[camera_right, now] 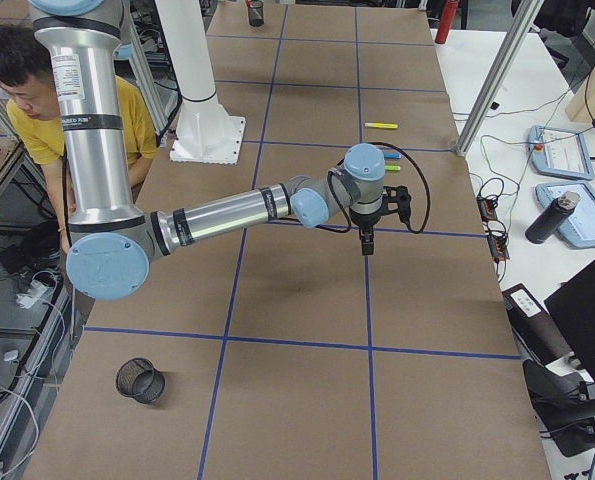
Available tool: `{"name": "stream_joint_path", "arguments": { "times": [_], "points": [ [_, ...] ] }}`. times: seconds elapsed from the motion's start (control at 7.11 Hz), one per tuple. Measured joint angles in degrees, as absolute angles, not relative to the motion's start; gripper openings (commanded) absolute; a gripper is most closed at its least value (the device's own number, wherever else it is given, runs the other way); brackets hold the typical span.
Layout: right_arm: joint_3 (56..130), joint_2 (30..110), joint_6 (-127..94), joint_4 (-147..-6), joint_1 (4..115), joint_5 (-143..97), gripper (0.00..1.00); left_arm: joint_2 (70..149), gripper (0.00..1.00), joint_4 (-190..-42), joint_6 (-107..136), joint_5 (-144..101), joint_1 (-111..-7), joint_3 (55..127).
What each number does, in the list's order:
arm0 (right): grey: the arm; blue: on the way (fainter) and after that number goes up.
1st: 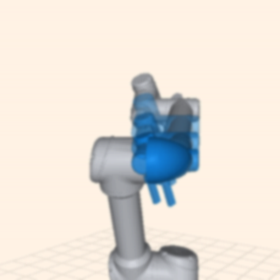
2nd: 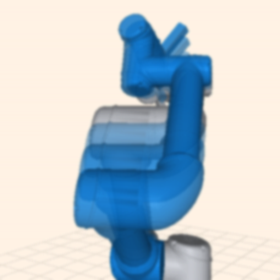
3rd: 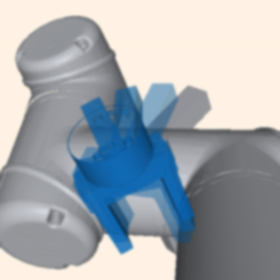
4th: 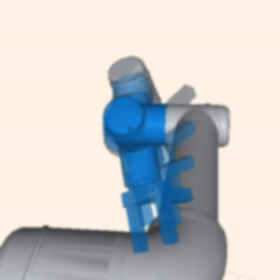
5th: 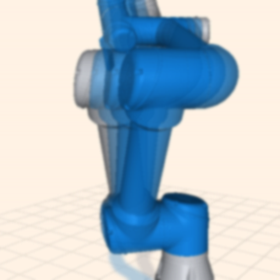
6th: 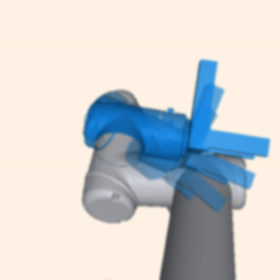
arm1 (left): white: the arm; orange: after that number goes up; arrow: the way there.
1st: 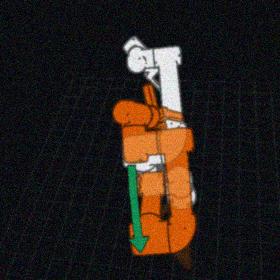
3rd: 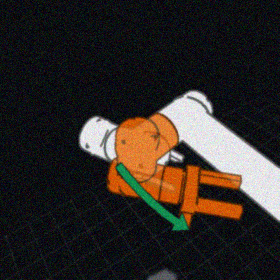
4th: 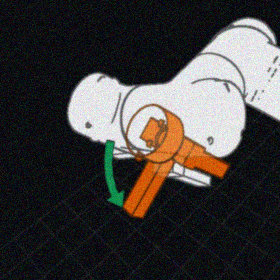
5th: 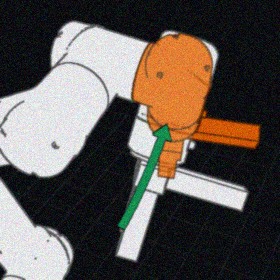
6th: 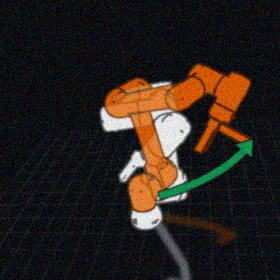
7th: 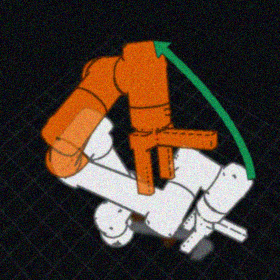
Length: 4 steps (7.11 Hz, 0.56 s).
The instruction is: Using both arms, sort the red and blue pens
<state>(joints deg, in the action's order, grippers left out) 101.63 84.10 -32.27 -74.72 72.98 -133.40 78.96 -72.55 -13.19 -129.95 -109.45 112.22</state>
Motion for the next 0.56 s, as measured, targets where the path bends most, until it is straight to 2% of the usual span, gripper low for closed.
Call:
{"name": "stream_joint_path", "arguments": {
  "times": [0.28, 0.56],
  "points": [
    [103.3, 79.5, -34.1, -74.8, 69.2, -133.6, 0.99, 83.9, 1.00, -73.2, -7.1, -132.8, -103.4, 112.2],
    [102.9, 71.6, -40.3, -75.1, 62.5, -129.5, 0.99, 87.0, 1.00, -74.0, -4.2, -134.5, -99.3, 111.8]
  ]
}}
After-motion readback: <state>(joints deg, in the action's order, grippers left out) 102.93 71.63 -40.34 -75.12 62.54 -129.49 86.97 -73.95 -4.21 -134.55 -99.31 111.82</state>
